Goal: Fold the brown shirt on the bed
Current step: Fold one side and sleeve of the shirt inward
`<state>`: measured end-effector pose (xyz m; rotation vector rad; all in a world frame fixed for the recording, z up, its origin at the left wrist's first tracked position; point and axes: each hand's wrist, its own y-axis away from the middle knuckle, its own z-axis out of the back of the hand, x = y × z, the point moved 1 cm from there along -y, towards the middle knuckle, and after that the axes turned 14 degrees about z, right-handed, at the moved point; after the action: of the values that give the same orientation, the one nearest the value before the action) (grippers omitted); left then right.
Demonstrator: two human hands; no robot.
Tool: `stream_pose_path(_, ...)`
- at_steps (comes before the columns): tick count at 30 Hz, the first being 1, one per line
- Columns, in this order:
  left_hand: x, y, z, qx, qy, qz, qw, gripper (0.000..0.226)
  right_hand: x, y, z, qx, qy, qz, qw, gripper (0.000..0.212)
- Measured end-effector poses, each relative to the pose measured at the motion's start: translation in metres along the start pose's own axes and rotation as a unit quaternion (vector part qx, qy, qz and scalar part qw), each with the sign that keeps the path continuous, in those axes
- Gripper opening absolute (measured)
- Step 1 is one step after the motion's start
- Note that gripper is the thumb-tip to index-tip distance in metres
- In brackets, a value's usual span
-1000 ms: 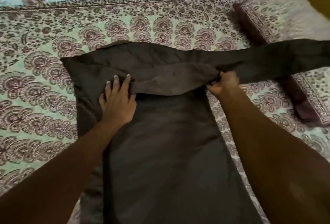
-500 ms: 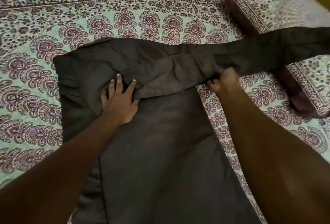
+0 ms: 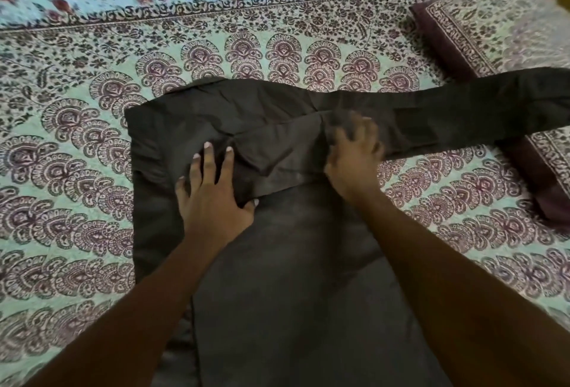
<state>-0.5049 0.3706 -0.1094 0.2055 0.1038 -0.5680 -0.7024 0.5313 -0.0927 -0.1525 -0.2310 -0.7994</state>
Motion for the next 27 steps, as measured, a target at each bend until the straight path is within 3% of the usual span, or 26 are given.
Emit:
stream_pose_path(2,0.01,0.007,0.001,-0.011,0.001,0.041,0.999,0.115,0.022,-0.013,-0.012,0.086,-0.002,0.135,0.987,0.049)
stream_pose_path(4,0.018,0.01,-0.002,0.003,0.004,0.076,0.997,0.116,0.044,-0.029,-0.019,0.119,-0.015,0.193,0.974,0.064)
stream_pose_path(7,0.023,0.012,-0.009,0.027,0.046,0.101,0.993,0.117,0.069,-0.058,-0.023,0.146,-0.011,0.171,0.974,0.083)
stream_pose_path(10,0.023,0.016,-0.016,0.019,0.079,0.1,0.992,0.112,0.078,-0.077,-0.024,0.168,0.059,0.147,0.973,0.071)
stream_pose_path(14,0.024,0.018,-0.018,0.01,0.089,0.094,0.991,0.109,0.061,-0.085,-0.023,0.121,0.111,0.127,0.978,0.034)
stream_pose_path(18,0.023,0.018,-0.017,-0.003,0.059,0.062,0.996,0.102,0.036,-0.087,-0.02,0.056,0.12,0.089,0.987,0.033)
stream_pose_path(21,0.025,0.017,-0.016,0.025,0.077,0.034,0.996,0.1,0.038,-0.069,-0.021,-0.003,0.118,0.071,0.99,0.046)
stream_pose_path(24,0.035,0.027,-0.011,-0.019,0.098,0.025,0.995,0.087,0.061,-0.027,-0.037,-0.017,0.096,0.22,0.971,0.055)
stream_pose_path(26,0.049,0.044,-0.013,-0.04,0.097,0.04,0.994,0.078,0.063,-0.002,-0.053,0.081,0.063,0.318,0.942,0.057)
stream_pose_path(27,0.057,0.053,-0.017,-0.033,0.096,0.045,0.994,0.075,0.057,0.002,-0.058,0.116,0.056,0.325,0.937,0.059)
